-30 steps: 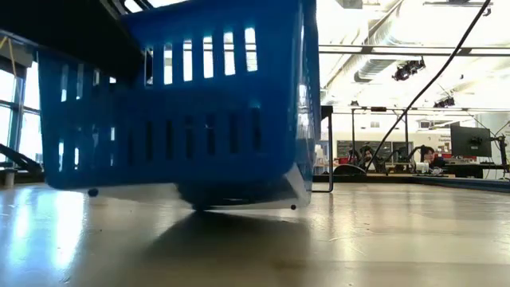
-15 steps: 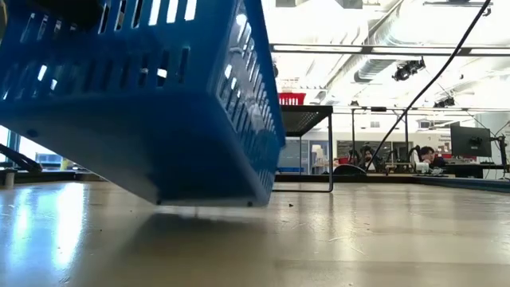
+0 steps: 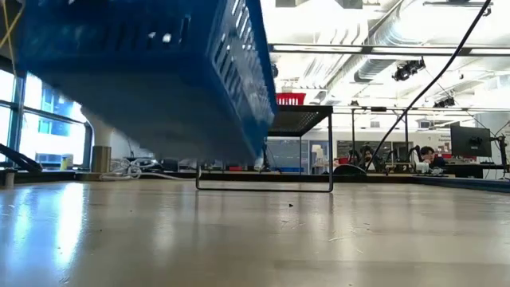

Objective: Pick & Place Office Desk Supplies
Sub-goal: Put the blue bin with rubber bands on the shelf

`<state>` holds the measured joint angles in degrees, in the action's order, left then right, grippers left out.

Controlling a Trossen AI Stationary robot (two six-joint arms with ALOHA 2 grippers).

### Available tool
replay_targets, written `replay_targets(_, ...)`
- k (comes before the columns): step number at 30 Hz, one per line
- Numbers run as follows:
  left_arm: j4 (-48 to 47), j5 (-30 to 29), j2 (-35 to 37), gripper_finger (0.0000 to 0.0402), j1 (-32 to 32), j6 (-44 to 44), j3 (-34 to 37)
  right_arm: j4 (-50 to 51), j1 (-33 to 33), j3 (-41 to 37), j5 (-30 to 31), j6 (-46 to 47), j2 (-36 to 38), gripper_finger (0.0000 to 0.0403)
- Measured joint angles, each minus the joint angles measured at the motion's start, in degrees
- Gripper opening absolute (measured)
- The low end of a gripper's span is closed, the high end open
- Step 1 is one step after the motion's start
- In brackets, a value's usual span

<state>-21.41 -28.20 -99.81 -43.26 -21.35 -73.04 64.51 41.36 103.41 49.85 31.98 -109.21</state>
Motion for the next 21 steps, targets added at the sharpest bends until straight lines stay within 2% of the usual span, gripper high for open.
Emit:
replay_targets(4,-9.8,-0.9,0.0,0.0003,1.0,0.1,-6.4,3.0,0.4,-2.7,2.4,2.8,-0.1,0.0159)
replay_targets(11,-28.1,-1.1,0.3,0.0004,5.2,0.4,-15.7,6.0,1.5,-7.7,2.9,7.0,0.0,0.0159)
replay_targets(16,-34.3,-1.1,1.5,0.0005,8.6,2.8,-19.6,10.4,2.2,-10.7,9.5,10.6,0.0,0.0159)
replay_targets(21,-36.0,-1.1,5.0,0.0005,12.4,7.4,-19.7,15.6,2.3,-13.3,15.2,15.7,0.0,0.0159)
